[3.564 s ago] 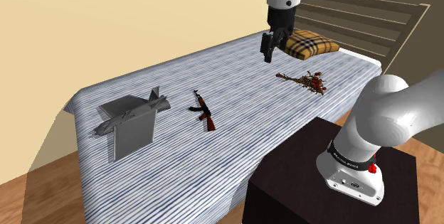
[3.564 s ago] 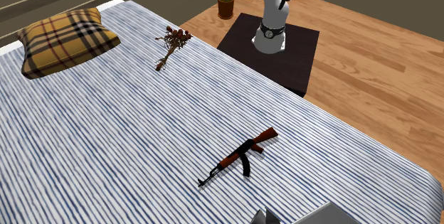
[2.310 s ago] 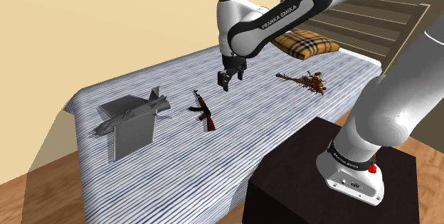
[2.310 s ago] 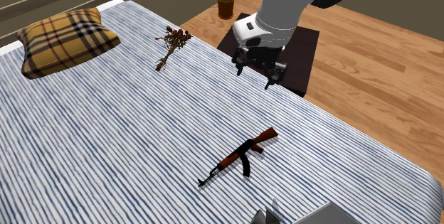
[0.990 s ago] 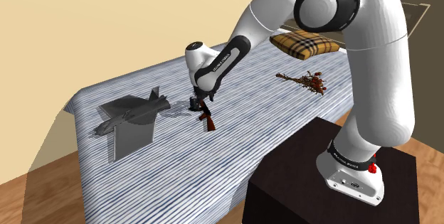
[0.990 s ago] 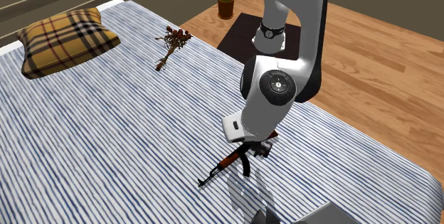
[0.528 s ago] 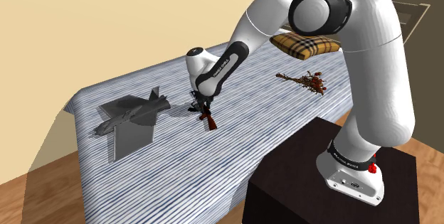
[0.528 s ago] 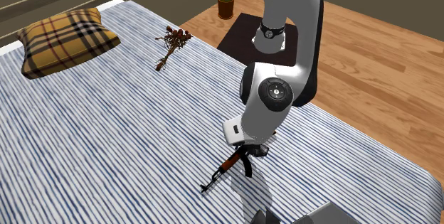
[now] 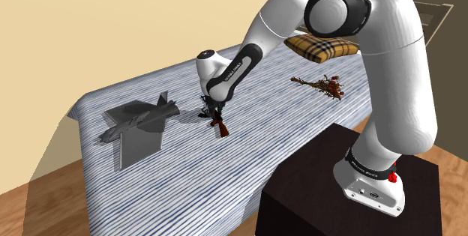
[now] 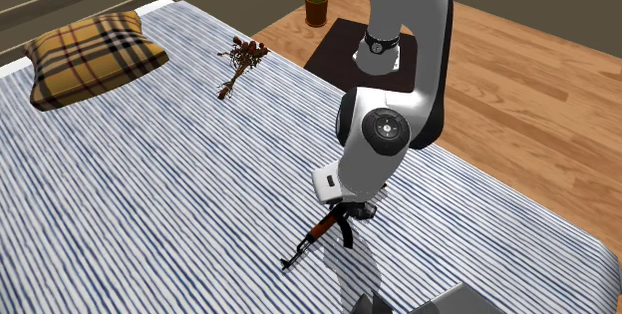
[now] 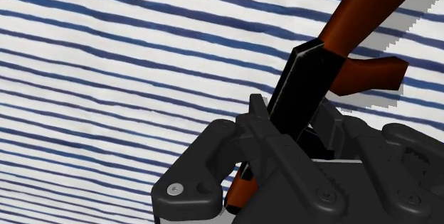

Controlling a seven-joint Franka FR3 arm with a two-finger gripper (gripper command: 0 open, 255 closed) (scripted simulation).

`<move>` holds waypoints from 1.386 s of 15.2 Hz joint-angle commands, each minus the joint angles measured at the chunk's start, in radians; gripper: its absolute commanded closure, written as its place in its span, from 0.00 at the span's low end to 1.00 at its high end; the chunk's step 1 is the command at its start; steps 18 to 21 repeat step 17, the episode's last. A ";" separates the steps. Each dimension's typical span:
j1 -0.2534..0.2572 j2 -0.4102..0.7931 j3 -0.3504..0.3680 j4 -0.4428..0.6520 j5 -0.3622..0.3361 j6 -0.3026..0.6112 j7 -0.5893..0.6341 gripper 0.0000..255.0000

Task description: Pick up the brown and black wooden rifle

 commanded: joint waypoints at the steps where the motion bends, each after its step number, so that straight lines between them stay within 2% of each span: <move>1: -0.002 -0.004 0.000 0.005 0.003 -0.015 -0.003 1.00; 15: -0.018 -0.140 0.025 0.006 0.041 -0.150 -0.039 1.00; 21: -0.018 -0.142 0.025 0.006 0.042 -0.152 -0.039 1.00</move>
